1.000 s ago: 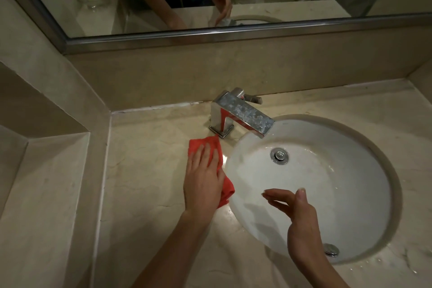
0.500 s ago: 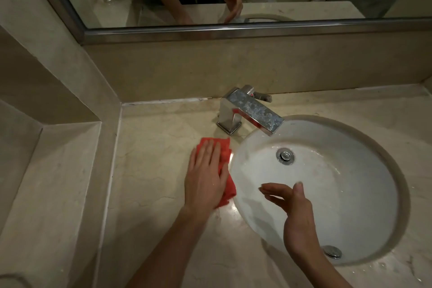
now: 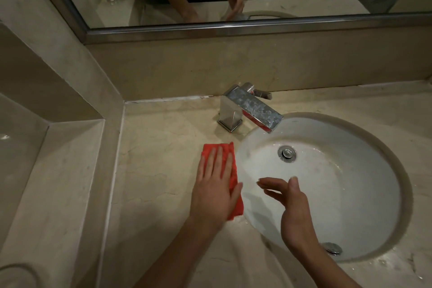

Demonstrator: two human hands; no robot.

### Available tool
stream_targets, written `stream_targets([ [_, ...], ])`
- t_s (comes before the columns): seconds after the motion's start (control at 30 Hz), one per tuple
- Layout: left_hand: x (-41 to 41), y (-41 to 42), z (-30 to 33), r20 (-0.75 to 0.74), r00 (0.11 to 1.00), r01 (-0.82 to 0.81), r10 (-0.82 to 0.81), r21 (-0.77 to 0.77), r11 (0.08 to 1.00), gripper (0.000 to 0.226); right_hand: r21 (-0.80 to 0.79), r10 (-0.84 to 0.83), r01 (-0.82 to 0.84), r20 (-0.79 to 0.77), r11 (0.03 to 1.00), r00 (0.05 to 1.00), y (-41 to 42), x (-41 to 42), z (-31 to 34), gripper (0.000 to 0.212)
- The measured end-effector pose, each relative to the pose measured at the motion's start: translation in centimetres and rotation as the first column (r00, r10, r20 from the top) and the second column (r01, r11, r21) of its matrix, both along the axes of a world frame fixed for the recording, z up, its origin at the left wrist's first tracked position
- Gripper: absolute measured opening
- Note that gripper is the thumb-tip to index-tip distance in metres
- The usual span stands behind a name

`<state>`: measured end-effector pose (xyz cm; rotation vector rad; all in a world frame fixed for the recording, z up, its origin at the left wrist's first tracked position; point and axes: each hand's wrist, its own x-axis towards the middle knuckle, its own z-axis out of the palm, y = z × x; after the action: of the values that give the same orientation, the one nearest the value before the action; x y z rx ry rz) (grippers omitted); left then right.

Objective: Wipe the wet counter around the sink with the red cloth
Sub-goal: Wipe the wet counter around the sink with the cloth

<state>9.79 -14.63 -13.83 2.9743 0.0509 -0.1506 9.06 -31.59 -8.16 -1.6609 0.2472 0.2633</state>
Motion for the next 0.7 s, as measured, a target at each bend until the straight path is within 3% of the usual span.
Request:
stream_targets([
  [0.37,3.2,0.8,0.1,-0.002,0.997,-0.080,0.080,0.054,0.995,0.080,-0.081,0.070,-0.070,-0.008,0.994,0.998,-0.1,0.3,-1.0,0.078],
  [0.6,-2.6,-1.2,0.2,-0.016,0.996,-0.094,0.093,-0.075,0.993,0.076,-0.151,0.124,-0.121,0.009,0.981,0.992,-0.2,0.3,-2.0,0.076],
  [0.7,-0.3,0.3,0.4,0.018,0.997,-0.078,0.079,-0.037,0.996,0.074,-0.212,0.185,-0.180,0.003,0.960,0.983,0.3,0.4,-2.0,0.063],
])
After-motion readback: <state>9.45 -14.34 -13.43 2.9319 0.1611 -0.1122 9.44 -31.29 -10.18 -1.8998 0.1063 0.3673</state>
